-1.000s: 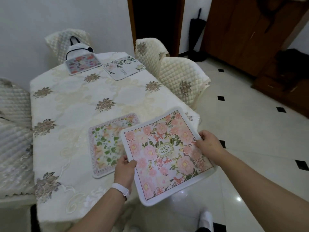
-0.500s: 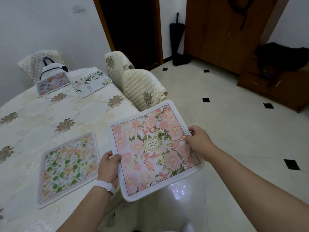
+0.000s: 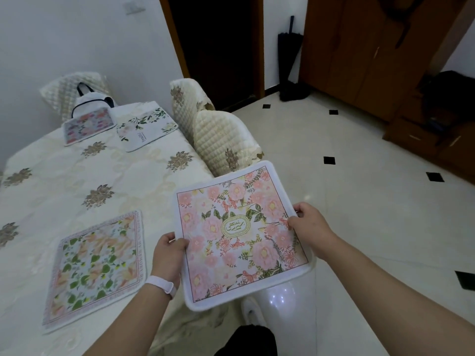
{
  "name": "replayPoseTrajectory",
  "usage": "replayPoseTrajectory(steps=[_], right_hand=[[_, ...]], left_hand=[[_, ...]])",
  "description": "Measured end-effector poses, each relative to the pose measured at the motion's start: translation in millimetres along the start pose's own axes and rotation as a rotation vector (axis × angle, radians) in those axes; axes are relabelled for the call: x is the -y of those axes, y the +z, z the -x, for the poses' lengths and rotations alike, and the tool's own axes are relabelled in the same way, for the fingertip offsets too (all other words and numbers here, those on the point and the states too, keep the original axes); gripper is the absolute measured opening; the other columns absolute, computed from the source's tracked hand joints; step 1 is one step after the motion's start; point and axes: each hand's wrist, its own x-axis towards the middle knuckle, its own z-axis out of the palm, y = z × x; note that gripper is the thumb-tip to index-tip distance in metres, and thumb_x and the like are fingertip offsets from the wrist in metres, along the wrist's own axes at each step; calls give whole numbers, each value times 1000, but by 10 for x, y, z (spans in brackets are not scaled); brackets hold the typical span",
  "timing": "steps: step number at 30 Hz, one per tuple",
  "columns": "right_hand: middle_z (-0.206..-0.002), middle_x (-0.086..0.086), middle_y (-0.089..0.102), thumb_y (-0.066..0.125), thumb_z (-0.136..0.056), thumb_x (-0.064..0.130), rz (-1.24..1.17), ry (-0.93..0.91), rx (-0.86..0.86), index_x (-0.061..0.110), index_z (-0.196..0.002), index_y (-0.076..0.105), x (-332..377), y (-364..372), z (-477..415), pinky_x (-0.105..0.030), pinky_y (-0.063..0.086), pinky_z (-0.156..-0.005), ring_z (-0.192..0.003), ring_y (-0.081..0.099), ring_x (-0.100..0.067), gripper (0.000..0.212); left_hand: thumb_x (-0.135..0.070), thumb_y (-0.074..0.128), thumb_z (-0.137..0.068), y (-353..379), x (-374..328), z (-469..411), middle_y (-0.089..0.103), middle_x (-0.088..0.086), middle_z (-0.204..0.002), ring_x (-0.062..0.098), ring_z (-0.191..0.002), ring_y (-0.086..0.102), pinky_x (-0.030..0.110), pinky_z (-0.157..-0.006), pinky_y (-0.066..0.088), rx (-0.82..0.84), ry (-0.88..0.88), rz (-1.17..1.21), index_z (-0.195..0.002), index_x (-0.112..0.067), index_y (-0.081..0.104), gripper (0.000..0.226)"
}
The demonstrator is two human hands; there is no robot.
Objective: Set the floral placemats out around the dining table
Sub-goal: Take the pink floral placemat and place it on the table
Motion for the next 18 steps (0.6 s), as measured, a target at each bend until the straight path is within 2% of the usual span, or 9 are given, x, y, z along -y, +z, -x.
replayPoseTrajectory(steps=[3,8,11,13,16,18], right_hand=[[-94,-4,70,56,-84,3,13,5,18,18,-95,63,98,112,-329,-37,56,-77,-85,68,-25,20],[-94,-3,70,55,-86,2,51,23,80,17,-95,62,309,418,-861,-28,50,-62,-79,67,-19,19],[-94,-4,70,55,-86,1,67,39,114,19,-92,60,476,594,-1176,-28,51,-62,-79,68,-19,20],[-94,-3,70,54,-87,2,83,45,135,18,-95,61,593,698,-1355,-28,51,-61,-80,68,-19,19],[-95,-3,70,55,-88,4,109,41,166,15,-100,60,765,841,-1627,-29,53,-63,-82,69,-20,17],[-95,-2,70,55,-88,4,120,29,180,16,-97,61,895,926,-1786,-30,54,-65,-83,69,-20,16]], left_hand=[[-4,56,-88,56,-7,-281,68,14,-89,32,-71,65,39,-63,53,-27,-29,19,-102,-10,57,15],[-4,58,-87,40,0,-840,66,14,-85,29,-66,62,36,-59,51,-78,-88,38,-102,-7,59,15],[-6,61,-85,15,-20,-1183,68,17,-91,34,-74,65,50,-71,57,-102,-131,38,-103,-8,59,17],[-7,62,-84,6,-69,-1372,70,18,-95,38,-81,67,54,-76,57,-113,-155,40,-101,-12,60,18],[-5,61,-85,-2,-200,-1639,69,16,-93,34,-76,66,44,-65,56,-120,-154,50,-103,-10,59,19],[-5,60,-86,-8,-294,-1802,68,15,-92,32,-75,65,40,-64,54,-130,-152,49,-105,-8,58,20]])
